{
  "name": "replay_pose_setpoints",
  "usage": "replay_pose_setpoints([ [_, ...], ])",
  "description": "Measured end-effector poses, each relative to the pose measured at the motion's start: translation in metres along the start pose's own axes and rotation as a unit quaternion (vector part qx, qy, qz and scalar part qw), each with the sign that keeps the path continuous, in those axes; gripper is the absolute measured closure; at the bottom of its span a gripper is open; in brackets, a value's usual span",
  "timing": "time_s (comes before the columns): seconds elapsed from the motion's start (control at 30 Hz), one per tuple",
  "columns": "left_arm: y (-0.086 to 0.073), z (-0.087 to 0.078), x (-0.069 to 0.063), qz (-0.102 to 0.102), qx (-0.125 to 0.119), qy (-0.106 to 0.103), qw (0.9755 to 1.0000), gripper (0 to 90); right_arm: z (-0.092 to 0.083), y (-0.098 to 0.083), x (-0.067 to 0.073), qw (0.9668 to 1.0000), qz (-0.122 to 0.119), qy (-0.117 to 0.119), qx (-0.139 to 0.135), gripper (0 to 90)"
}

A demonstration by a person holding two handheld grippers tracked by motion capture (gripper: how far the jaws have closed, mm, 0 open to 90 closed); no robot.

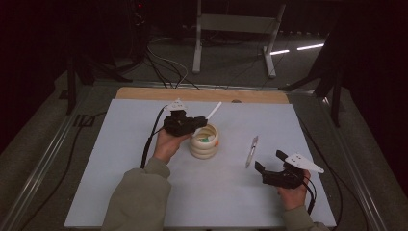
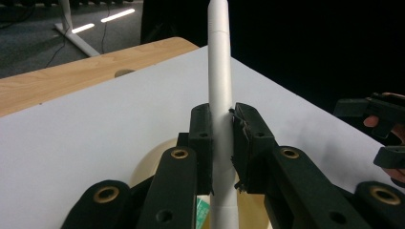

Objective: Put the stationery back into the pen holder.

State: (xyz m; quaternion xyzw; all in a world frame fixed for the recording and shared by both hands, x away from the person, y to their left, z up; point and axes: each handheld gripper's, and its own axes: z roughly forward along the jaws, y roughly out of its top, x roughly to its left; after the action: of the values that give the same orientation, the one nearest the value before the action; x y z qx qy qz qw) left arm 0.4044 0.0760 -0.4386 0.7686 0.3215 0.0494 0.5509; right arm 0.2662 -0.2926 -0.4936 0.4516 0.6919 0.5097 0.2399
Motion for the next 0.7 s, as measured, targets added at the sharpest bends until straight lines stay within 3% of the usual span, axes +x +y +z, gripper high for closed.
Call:
replay_pose_setpoints([
  [0.7,-0.005,0.015,0.003,-0.004,0.004,0.008,1.0,79.4,0.0,0.0,0.0,1.0,0.0,0.001,0.001,0.5],
])
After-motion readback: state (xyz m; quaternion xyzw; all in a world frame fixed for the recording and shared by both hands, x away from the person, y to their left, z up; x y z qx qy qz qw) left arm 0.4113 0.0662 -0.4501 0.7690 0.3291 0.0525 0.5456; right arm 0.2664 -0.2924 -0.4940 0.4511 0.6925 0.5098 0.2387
